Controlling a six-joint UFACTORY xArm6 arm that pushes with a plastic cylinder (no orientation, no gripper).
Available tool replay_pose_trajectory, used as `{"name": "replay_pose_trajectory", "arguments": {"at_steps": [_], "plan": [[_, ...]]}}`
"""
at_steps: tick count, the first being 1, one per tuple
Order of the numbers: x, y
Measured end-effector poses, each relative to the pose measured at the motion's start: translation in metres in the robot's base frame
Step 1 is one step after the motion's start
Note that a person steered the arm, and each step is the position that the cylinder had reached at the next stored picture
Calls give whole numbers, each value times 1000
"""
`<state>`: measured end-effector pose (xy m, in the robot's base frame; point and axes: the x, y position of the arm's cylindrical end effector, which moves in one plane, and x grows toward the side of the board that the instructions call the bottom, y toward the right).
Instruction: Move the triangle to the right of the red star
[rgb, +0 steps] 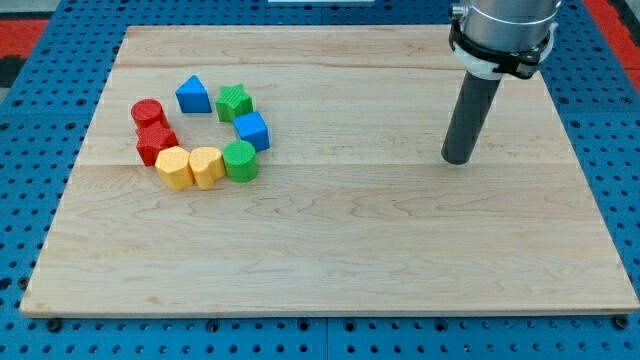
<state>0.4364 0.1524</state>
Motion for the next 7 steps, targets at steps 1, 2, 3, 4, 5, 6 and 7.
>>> {"name": "replay_pose_trajectory", "arguments": {"at_steps": [1,2,3,4,5,6,7], "plan": [[0,0],[1,0],[1,1],[-7,2],[-3,10],[-13,-30],[-82,-62]]}}
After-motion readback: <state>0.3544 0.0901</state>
